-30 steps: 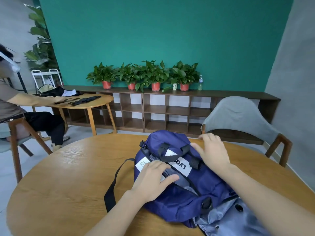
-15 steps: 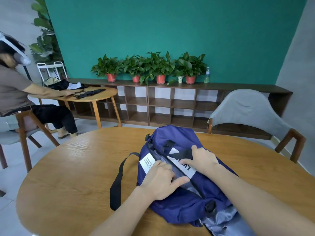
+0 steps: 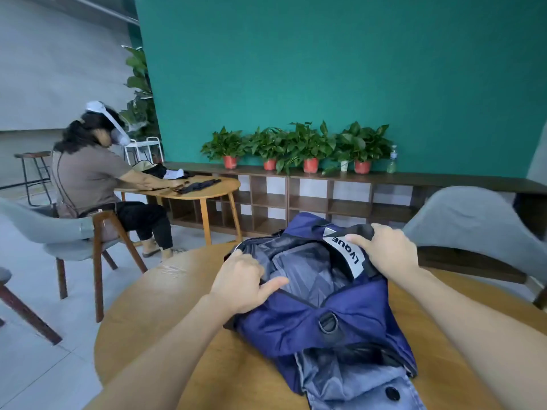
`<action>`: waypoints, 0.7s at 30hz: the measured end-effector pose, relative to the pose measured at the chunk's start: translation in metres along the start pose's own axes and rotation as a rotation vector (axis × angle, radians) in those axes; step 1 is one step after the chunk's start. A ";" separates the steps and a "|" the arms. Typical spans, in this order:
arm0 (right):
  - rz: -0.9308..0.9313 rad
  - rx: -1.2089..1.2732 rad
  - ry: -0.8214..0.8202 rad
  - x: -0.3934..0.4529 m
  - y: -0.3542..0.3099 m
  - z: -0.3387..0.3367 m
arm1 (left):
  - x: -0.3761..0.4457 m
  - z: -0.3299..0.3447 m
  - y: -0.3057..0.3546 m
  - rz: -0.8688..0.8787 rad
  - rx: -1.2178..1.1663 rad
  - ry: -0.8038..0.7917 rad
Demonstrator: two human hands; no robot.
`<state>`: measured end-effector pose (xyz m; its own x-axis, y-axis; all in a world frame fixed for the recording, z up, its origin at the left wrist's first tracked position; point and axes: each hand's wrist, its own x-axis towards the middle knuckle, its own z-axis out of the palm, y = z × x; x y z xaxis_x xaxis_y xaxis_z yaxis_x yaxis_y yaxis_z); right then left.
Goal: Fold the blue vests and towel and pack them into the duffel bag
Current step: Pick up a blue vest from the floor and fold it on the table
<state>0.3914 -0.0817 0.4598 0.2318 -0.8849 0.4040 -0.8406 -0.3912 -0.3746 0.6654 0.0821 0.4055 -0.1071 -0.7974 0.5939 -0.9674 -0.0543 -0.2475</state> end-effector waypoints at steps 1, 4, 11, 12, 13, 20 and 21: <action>0.021 0.053 0.035 0.001 -0.006 -0.006 | -0.001 -0.009 -0.021 0.007 0.037 0.022; 0.066 0.189 0.047 0.003 -0.006 -0.008 | -0.003 -0.024 -0.067 0.078 0.081 0.071; 0.181 0.306 -0.053 -0.017 -0.020 0.019 | -0.029 -0.022 -0.111 0.248 0.179 0.165; 0.194 0.290 -0.072 -0.020 -0.020 0.023 | -0.035 -0.018 -0.114 0.246 0.172 0.176; 0.202 0.263 -0.097 -0.021 -0.019 0.027 | -0.041 -0.014 -0.116 0.247 0.159 0.183; 0.166 -0.079 -0.213 -0.037 -0.040 0.046 | -0.053 0.002 -0.106 0.330 0.050 0.277; 0.099 -0.105 -0.183 -0.042 -0.049 0.049 | -0.052 0.002 -0.103 0.337 0.032 0.292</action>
<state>0.4466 -0.0374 0.4202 0.2228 -0.9525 0.2077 -0.9079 -0.2803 -0.3117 0.7710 0.1280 0.3987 -0.4800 -0.5706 0.6663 -0.8603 0.1575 -0.4849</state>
